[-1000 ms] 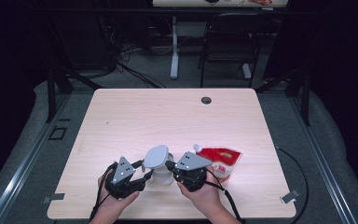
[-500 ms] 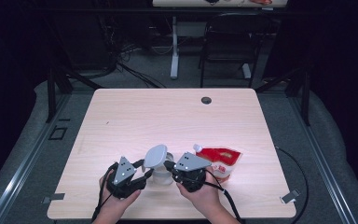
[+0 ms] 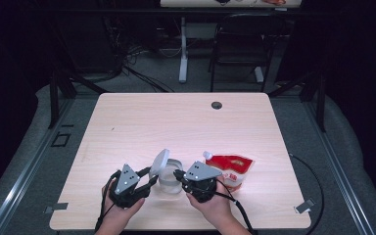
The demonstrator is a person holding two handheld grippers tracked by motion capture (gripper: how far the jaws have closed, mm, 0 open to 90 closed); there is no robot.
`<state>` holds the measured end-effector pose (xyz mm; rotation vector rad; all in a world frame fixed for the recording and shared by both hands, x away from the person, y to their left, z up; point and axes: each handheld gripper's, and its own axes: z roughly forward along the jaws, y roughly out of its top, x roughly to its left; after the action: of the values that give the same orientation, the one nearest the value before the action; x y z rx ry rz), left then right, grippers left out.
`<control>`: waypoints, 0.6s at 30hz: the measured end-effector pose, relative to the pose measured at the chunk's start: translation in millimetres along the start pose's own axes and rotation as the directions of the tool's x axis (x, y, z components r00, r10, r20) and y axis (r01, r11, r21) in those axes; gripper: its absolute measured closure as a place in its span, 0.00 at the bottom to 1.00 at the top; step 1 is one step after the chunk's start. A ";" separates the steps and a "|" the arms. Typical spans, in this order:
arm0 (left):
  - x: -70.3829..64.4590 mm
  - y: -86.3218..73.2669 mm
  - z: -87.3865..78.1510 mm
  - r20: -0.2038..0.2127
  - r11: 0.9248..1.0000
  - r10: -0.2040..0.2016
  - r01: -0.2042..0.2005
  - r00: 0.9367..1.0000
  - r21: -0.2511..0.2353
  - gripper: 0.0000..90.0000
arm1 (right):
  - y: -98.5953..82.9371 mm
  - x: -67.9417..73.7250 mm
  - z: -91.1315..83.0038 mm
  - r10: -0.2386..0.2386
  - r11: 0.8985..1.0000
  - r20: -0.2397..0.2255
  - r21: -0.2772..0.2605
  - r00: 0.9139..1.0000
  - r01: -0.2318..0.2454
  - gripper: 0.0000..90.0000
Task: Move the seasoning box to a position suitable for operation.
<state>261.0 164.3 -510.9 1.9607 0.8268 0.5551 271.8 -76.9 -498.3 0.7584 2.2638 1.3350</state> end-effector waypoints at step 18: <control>10.6 -1.9 -0.6 0.017 0.999 -0.032 0.032 0.999 -0.010 0.81 | -4.4 2.1 9.7 -0.006 1.000 -0.008 0.019 1.000 0.006 0.93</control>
<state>267.1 173.2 -511.7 1.9369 0.8414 0.5223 274.8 -70.8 -506.8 0.7535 2.2856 1.3182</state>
